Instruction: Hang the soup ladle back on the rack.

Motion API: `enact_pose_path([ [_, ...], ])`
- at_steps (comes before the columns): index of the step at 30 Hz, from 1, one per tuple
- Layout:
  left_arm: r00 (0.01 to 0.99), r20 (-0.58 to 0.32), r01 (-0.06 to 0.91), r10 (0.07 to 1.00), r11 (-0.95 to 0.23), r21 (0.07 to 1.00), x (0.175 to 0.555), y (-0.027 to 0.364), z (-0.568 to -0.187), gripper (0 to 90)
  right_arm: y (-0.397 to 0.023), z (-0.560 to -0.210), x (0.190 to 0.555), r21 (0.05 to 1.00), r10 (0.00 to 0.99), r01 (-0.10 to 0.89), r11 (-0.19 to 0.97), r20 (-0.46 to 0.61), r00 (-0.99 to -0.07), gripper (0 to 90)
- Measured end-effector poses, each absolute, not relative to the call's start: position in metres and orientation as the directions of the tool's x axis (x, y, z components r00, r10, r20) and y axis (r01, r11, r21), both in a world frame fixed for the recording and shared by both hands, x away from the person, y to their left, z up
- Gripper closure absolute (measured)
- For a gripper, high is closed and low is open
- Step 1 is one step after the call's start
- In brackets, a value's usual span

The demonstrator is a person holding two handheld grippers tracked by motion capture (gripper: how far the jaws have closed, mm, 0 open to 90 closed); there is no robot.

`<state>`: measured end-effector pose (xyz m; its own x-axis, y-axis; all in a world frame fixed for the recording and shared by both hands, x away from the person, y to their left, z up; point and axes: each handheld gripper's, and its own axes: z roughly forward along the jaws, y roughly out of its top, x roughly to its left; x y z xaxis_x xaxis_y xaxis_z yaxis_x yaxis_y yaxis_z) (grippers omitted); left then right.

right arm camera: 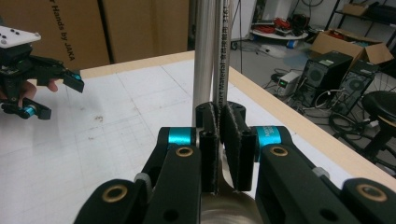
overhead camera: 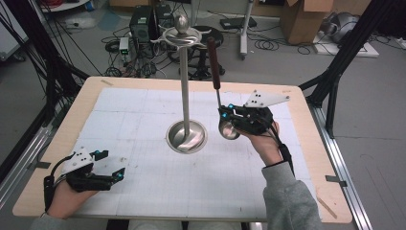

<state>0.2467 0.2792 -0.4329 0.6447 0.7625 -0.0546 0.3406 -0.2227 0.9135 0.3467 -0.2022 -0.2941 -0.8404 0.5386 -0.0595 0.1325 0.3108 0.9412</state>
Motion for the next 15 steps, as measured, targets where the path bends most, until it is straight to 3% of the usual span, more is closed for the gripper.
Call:
enact_pose_path([
  [15,0.608,-0.049,0.352,0.792,-0.214,0.911,0.232,0.29,-0.433,7.6,-0.19,-0.3,0.362,0.941,0.532,0.132,0.312,-0.058,-0.845,84.6],
])
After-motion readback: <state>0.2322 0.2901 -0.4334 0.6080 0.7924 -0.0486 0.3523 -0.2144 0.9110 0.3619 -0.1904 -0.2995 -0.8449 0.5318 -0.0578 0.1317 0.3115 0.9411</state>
